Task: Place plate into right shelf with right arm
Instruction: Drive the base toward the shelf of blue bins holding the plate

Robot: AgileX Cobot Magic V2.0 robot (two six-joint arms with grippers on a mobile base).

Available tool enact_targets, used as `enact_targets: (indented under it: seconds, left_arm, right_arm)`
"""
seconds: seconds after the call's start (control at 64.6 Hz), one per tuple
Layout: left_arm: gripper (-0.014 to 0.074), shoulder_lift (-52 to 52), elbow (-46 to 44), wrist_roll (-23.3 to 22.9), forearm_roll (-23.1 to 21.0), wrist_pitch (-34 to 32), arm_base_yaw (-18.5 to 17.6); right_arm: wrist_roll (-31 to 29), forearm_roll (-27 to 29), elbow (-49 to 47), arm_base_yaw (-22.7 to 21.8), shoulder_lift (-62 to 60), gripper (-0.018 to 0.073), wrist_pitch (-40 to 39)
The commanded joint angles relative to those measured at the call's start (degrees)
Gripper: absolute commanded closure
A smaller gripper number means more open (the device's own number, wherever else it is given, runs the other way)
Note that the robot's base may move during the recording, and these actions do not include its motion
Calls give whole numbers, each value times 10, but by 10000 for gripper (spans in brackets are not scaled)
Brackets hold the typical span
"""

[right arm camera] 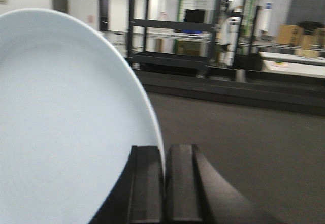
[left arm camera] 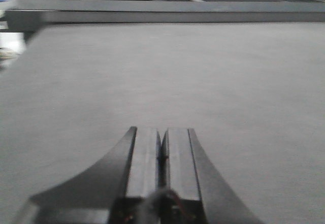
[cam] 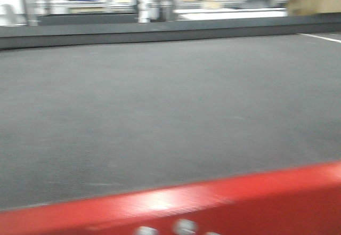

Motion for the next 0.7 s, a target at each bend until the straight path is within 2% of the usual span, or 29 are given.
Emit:
enact_targets:
  seconds: [0.0,0.682]
  left_arm:
    - [643,-4,5,-2,-2,-49,-3]
    - [643,-4,5,-2,-2,-49,-3]
  right_arm:
    - [1,-1,-11,0,6,490,-58]
    - [1,-1,-11,0,6,490,-58]
